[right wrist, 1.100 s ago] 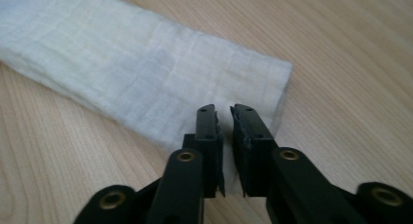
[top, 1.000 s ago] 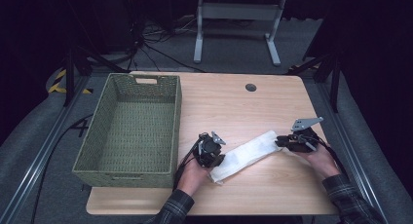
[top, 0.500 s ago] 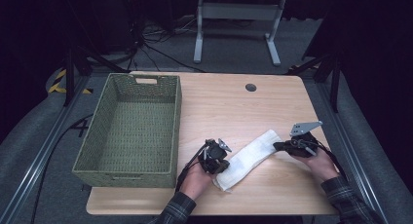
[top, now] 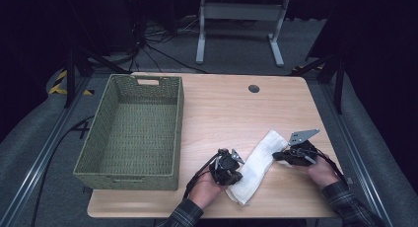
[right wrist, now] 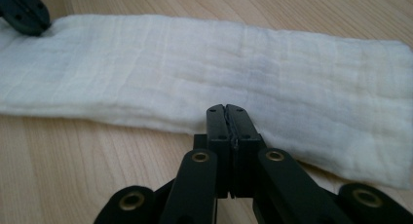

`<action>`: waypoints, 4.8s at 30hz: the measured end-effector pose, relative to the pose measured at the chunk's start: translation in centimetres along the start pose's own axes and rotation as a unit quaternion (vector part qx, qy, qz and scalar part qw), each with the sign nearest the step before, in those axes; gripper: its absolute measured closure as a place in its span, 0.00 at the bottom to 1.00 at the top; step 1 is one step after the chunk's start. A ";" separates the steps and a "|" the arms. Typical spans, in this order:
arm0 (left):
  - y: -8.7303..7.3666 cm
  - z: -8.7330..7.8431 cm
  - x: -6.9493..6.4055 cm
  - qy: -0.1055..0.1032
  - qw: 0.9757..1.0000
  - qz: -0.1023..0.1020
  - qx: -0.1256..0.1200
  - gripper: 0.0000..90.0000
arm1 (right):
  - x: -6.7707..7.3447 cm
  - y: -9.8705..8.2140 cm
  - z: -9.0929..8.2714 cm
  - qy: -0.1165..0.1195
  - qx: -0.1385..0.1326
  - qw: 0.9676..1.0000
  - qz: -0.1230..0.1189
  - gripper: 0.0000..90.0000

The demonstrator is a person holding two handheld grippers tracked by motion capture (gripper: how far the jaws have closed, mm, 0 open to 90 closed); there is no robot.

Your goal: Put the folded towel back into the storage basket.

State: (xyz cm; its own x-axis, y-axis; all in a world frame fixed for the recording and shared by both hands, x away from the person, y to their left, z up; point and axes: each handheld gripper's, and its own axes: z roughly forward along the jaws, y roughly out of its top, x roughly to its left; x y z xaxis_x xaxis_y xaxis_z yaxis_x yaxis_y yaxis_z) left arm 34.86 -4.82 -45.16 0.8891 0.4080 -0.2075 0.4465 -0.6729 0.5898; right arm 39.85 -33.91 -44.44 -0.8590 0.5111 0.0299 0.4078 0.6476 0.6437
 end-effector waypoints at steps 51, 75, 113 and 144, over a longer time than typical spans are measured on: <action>4.0 2.9 -1.0 -0.033 0.985 0.169 -0.019 0.34 | -1.4 3.9 2.4 0.012 -0.030 0.999 -0.025 0.63; 3.3 2.8 -1.4 -0.047 0.983 0.175 0.022 0.91 | -0.8 4.3 2.3 0.051 -0.032 0.997 -0.046 0.59; 0.8 1.4 -2.7 -0.087 0.982 0.166 0.033 0.91 | -1.2 7.6 7.3 0.100 0.005 0.990 -0.103 0.50; 1.3 0.0 -2.4 -0.092 0.984 0.153 -0.001 0.92 | -1.0 8.0 6.4 0.111 0.004 0.989 -0.101 0.93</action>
State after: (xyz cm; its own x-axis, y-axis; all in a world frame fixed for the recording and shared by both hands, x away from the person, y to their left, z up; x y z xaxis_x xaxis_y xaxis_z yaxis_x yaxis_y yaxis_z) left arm 33.30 -6.72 -43.92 0.9852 0.0669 -0.1577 0.1543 -0.7461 0.6477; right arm 45.96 -25.64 -44.25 -0.9695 0.2351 0.0691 0.2230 0.7292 0.6469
